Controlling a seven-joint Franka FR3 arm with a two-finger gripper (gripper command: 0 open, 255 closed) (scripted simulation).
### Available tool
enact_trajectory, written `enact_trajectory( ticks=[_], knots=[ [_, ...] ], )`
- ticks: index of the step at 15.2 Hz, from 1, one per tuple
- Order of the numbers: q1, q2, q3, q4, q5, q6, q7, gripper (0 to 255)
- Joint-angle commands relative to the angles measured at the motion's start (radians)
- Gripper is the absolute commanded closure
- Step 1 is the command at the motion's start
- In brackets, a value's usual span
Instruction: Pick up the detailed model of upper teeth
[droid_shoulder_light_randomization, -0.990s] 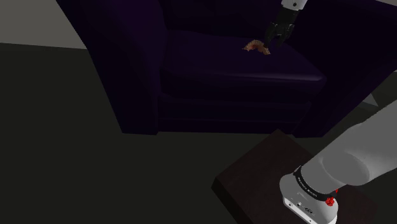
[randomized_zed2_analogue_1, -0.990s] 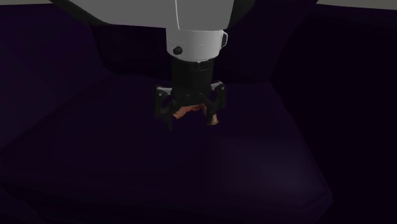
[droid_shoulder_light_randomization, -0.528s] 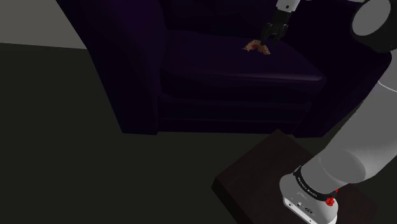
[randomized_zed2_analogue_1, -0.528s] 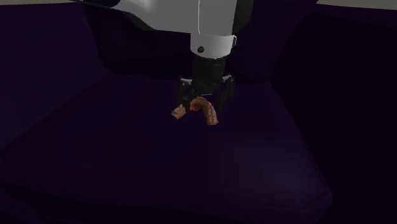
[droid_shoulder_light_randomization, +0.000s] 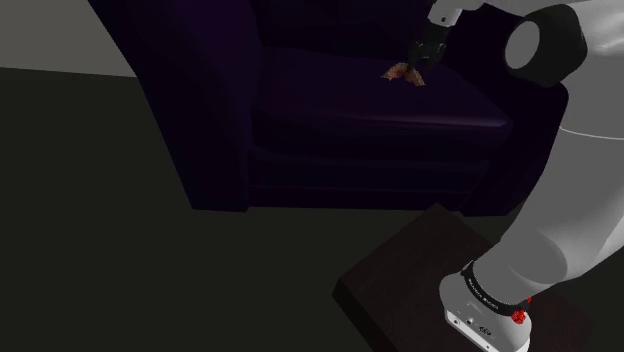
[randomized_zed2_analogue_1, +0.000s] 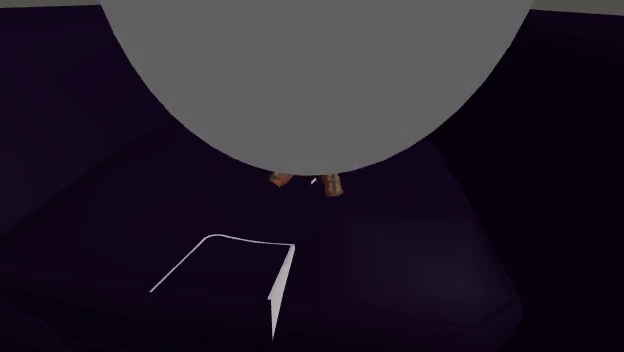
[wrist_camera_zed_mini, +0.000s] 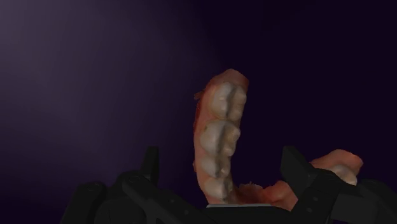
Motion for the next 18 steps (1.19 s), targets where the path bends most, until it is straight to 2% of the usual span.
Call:
enact_trajectory(
  ticks=[1,5,6,15,18],
  knots=[
    [0.000,0.011,0.002,-0.011,0.005,0.022,-0.003,0],
    [0.003,0.011,0.003,-0.045,0.006,0.056,-0.006,0],
    [0.003,0.010,0.003,-0.047,0.006,0.056,-0.007,255],
    [0.003,0.011,0.003,-0.045,0.006,0.056,-0.006,255],
    [-0.001,0.011,0.002,-0.005,0.004,0.016,-0.002,255]
  ],
)
